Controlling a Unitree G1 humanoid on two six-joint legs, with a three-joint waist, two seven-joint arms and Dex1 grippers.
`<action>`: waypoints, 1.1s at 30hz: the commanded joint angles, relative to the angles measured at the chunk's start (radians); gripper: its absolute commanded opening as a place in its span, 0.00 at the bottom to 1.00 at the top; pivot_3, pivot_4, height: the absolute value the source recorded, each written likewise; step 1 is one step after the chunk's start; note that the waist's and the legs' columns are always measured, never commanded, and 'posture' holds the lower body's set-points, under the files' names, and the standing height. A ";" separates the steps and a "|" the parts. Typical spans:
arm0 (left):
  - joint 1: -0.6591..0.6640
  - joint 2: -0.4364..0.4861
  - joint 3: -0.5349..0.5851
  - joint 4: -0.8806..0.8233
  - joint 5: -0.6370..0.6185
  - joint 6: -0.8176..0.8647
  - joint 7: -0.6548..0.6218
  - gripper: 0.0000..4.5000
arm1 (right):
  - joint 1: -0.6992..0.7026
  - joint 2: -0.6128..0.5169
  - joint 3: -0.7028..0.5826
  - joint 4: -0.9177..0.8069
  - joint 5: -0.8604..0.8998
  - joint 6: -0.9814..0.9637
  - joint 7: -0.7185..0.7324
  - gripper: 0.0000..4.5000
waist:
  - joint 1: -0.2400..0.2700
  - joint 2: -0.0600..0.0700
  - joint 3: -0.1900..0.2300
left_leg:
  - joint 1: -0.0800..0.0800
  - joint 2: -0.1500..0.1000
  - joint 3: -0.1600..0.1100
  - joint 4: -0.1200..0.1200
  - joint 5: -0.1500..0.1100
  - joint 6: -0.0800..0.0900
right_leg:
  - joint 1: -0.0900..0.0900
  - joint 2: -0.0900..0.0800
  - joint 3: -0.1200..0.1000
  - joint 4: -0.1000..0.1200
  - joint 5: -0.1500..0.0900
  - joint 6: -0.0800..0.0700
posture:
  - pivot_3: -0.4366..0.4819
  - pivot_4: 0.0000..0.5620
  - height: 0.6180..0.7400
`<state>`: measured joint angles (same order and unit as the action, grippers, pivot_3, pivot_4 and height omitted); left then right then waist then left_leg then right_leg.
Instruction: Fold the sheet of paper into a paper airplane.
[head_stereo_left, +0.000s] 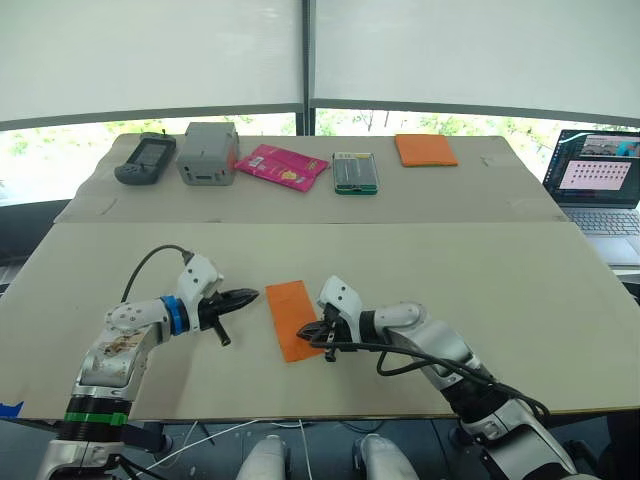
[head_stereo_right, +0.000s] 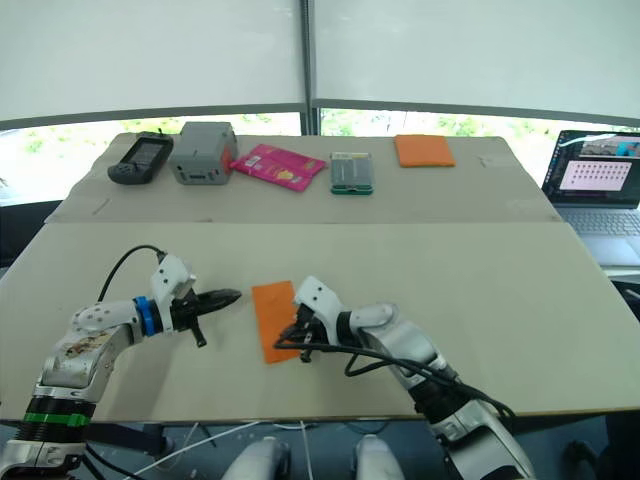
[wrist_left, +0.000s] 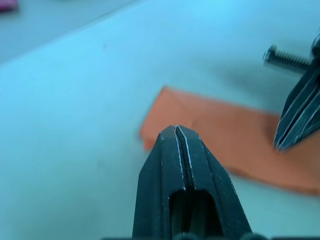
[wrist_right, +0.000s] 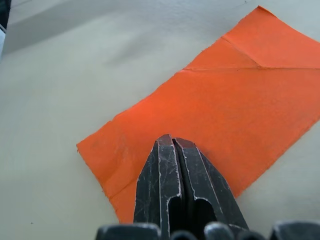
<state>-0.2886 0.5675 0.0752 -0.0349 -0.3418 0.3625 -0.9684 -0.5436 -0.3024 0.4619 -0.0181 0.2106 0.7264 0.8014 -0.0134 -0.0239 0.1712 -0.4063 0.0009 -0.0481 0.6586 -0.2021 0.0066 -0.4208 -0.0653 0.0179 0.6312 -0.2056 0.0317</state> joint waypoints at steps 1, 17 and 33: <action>-0.036 -0.032 -0.064 -0.040 0.007 -0.003 0.015 0.00 | 0.012 -0.005 0.007 0.019 -0.028 0.086 -0.041 0.01 | 0.000 0.000 0.000 | 0.000 0.000 0.000 0.000 0.000 0.000 | 0.000 0.000 0.000 0.001 0.000 0.000 | 0.48 0.27 1.00; -0.033 -0.025 -0.298 0.075 0.198 -0.051 0.010 0.00 | -0.005 -0.026 -0.113 -0.020 -0.018 -0.030 -0.061 0.01 | -0.001 0.000 0.000 | -0.001 0.000 0.001 0.000 0.000 0.000 | -0.001 0.001 0.001 0.000 -0.003 0.005 | 0.48 0.27 1.00; 0.004 0.009 -0.283 0.049 0.199 -0.060 0.011 0.00 | -0.314 0.191 -0.120 0.647 -0.157 -0.429 -0.071 0.01 | -0.011 0.001 0.000 | 0.001 0.002 0.001 -0.002 0.000 0.000 | -0.001 0.004 0.002 0.000 0.001 -0.002 | 0.48 0.27 1.00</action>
<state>-0.3062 0.5604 -0.2019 0.0107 -0.1582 0.2854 -0.9567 -0.8299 -0.1202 0.3709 0.5835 0.0628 0.3451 0.7405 -0.0247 -0.0232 0.1710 -0.4053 0.0031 -0.0474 0.6565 -0.2021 0.0066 -0.4219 -0.0616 0.0196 0.6314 -0.2047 0.0298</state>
